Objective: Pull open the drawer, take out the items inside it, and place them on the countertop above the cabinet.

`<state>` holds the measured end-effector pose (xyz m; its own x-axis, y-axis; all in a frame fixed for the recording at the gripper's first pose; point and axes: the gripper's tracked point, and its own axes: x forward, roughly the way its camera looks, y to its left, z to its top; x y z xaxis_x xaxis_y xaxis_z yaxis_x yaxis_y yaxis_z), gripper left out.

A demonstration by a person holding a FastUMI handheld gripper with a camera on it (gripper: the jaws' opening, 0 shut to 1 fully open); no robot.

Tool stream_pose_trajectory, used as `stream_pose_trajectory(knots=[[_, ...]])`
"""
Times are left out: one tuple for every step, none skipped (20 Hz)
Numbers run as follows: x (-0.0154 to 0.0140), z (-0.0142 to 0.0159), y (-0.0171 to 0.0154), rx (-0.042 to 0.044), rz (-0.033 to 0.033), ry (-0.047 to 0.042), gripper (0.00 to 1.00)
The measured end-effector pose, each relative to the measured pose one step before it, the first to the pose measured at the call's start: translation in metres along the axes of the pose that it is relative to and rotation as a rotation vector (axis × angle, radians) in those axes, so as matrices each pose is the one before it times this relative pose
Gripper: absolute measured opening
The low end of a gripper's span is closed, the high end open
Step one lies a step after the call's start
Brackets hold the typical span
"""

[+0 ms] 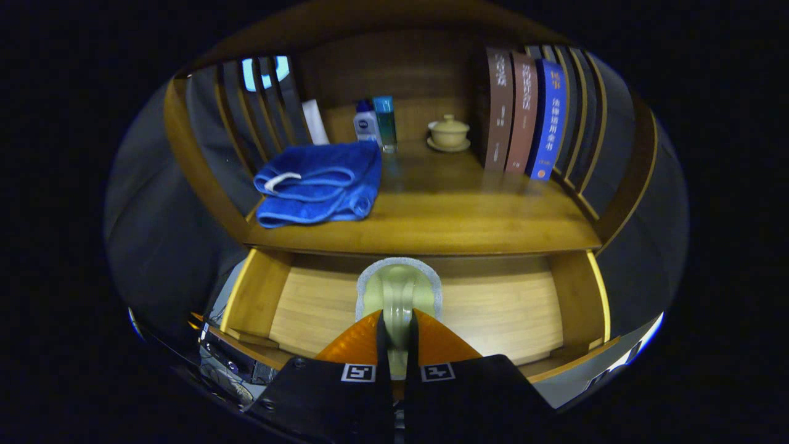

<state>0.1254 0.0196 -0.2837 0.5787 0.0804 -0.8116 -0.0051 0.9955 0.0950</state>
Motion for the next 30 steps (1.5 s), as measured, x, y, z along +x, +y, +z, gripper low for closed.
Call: stream_pose_trajectory(knots=[[-0.006, 0.01248, 0.00091, 0.00483, -0.00024, -0.03833, 0.12], [-0.00412, 0.01124, 0.00048, 0.00697, -0.00032, -0.02893, 0.12], [-0.0012, 0.01162, -0.00058, 0.00509, 0.00106, -0.02435, 0.12], [0.00178, 0.01006, -0.00057, -0.00035, -0.00169, -0.01708, 0.12], [0.0047, 0.00905, -0.00097, -0.00214, -0.00298, -0.00966, 0.12], [0.00607, 0.01022, -0.00064, 0.00385, 0.00027, -0.01165, 0.12], [0.00951, 0.01038, -0.00086, 0.00135, -0.00463, -0.00787, 0.12], [0.01033, 0.0093, -0.00311, 0.00093, -0.00599, -0.00396, 0.12], [0.01102, 0.00804, -0.00125, 0.00617, -0.00178, -0.00126, 0.12], [0.01032, 0.00709, -0.00102, 0.00537, -0.00351, 0.00634, 0.12], [0.01116, 0.00504, -0.00131, 0.00172, -0.0006, 0.00563, 0.12], [0.01123, 0.00439, -0.00252, -0.00257, -0.00662, 0.0131, 0.11], [0.01208, 0.00272, -0.00073, -0.00013, -0.0035, 0.01641, 0.12], [0.01362, 0.0013, -0.00306, -0.00292, -0.00684, 0.01627, 0.12], [0.00986, 0.00102, -0.00213, -0.00283, -0.0091, 0.01927, 0.12], [0.00777, 0.00026, -0.00269, -0.0018, -0.00509, 0.0203, 0.11], [0.0085, -0.00131, -0.00332, 0.00088, -0.00941, 0.02328, 0.11], [0.00569, -0.00104, 0.00015, 0.00283, -0.00091, 0.01727, 0.11], [0.00468, 0.00393, 0.00129, -0.00049, 0.00172, -0.00053, 0.11], [0.00294, 0.00463, -0.00216, -0.00518, -0.00583, -0.00492, 0.12], [0.00455, 0.00051, -0.00104, -0.00859, -0.01043, 0.0008, 0.12], [-0.00029, 0.00159, -0.00073, -0.00396, -0.00195, 0.00624, 0.18], [0.00159, -0.00056, 0.00162, 0.00704, 0.00734, 0.01351, 0.19], [0.0037, -0.00178, 0.00204, 0.01243, 0.00842, 0.00239, 0.24], [-0.00094, -0.00037, 0.00059, 0.00958, -0.00007, 0.00183, 0.45], [0.00237, 0.00187, -0.00025, 0.00967, 0.00259, 0.00035, 0.66], [-0.00327, -0.00254, 0.00011, 0.00573, 0.00325, -0.00671, 0.87], [0.00049, 0.00102, -0.00133, 0.00279, -0.00331, -0.01043, 0.83], [-0.00602, 0.00199, 0.00082, 0.00033, 0.00393, -0.01318, 0.83], [-0.00404, 0.00208, -0.00048, -0.00202, -0.00191, -0.01657, 0.92]])
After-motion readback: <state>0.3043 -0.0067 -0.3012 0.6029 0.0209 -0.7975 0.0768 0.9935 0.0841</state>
